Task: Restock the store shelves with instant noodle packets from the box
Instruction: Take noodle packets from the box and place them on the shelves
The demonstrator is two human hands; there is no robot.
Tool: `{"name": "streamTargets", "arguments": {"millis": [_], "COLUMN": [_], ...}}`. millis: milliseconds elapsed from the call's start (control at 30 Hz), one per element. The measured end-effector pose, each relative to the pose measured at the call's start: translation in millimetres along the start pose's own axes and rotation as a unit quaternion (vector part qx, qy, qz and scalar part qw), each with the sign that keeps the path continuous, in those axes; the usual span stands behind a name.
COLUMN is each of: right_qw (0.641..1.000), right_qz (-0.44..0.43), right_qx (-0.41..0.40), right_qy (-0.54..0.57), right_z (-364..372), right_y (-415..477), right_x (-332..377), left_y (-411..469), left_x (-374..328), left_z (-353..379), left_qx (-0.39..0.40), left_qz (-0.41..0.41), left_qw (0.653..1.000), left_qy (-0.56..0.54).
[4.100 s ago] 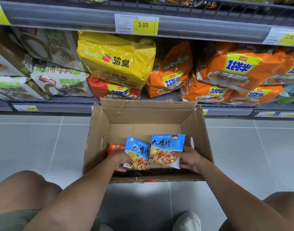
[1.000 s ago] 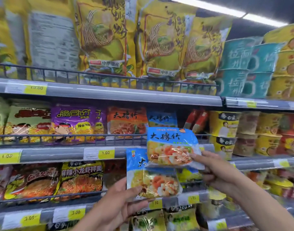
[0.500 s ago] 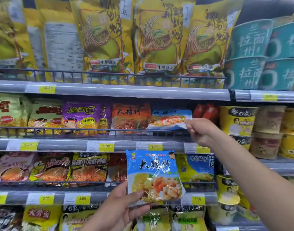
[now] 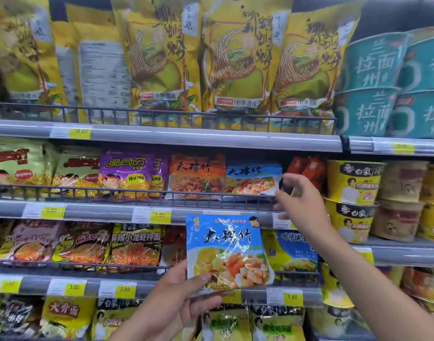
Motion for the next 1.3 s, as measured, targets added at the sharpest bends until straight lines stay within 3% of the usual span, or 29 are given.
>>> {"name": "streamTargets", "arguments": {"millis": [133,300,400,500,667,733,900,967,1000,1133,1300], "right_qw": [0.988,0.983,0.986,0.985,0.975,0.968,0.913,0.882,0.876,0.872,0.885], "right_qz": [-0.089,-0.065,-0.121,-0.139,-0.159,-0.156,-0.189,-0.222,-0.236,-0.279,-0.27], "right_qx": [0.064,0.163,0.091,0.039,-0.002,-0.014,-0.071,-0.112,-0.122,-0.095,-0.081], "right_qy": [-0.11,-0.058,-0.067,-0.098,-0.157,-0.197,-0.355,-0.4,-0.404,-0.391,-0.371], "right_z": [2.8,17.1,5.3,-2.6,-0.7,1.2,9.2,9.3,10.1,22.9,25.7], "right_y": [-53.5,-64.6,-38.5,-13.6,13.8,18.6,22.2,20.8,20.5,25.9,41.2], "right_x": [-4.9,-24.0,-13.9,-3.4,-2.0,-3.7,-9.3,-6.7,-5.3,-4.2,-5.8], "left_y": [8.7,37.4,58.9,82.9,107.4,112.1,100.8,98.2,98.4,110.6,129.6], "left_x": [-15.5,-45.9,-71.7,-99.7,-125.6,-127.2,-118.7,-115.2,-113.5,-116.8,-126.6], "left_z": [11.3,34.1,48.5,59.2,75.6,81.0,99.5,107.1,110.4,116.3,119.0], "left_qx": [0.026,0.028,0.005,-0.051,-0.13,-0.162,-0.24,-0.248,-0.243,-0.221,-0.213], "left_qz": [0.028,0.069,0.11,0.186,0.264,0.306,0.434,0.467,0.481,0.484,0.444], "left_qw": [0.999,0.995,0.979,0.926,0.858,0.783,0.529,0.463,0.446,0.454,0.476], "left_qy": [0.017,0.059,0.169,0.324,0.421,0.516,0.689,0.712,0.715,0.714,0.729]}}
Point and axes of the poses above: each hand's wrist, its own y-axis towards the middle knuckle, its own z-axis out of the palm, x = y × z, the point moved 8 cm from there along y, towards the middle knuckle, and after that the axes turned 1 degree about -z, right-handed, at the moved point
